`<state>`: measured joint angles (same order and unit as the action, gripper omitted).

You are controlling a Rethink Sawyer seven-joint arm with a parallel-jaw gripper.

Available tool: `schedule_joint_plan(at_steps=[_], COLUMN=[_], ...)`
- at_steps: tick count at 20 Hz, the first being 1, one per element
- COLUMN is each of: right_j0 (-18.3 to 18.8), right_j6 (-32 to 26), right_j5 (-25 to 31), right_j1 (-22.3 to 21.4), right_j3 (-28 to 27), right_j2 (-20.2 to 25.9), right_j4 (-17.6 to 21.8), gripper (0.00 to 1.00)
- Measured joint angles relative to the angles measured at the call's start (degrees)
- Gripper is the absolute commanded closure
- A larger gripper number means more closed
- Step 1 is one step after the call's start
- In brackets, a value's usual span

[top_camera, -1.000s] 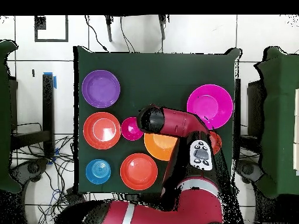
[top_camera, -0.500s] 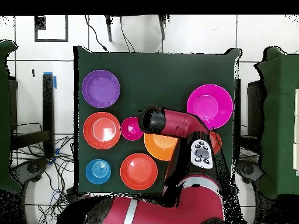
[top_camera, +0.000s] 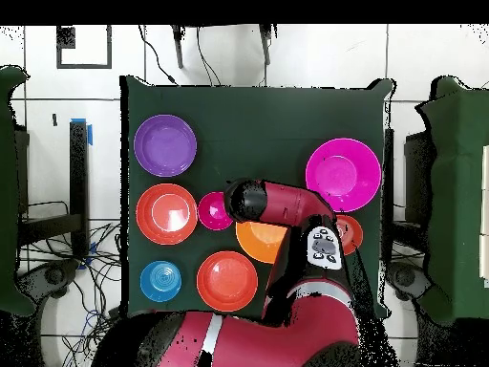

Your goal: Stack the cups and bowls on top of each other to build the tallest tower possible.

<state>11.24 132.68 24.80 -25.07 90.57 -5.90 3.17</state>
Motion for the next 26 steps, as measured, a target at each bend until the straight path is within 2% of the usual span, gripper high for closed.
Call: schedule_joint_plan(at_steps=[25, 26], right_j0=[0.0, 0.1], right_j6=[0.0, 0.0], right_j5=[0.0, 0.0], right_j1=[4.4, 4.5], right_j3=[-2.1, -2.3], right_j2=[0.0, 0.0], right_j4=[2.1, 2.1], gripper=[0.00, 1.00])
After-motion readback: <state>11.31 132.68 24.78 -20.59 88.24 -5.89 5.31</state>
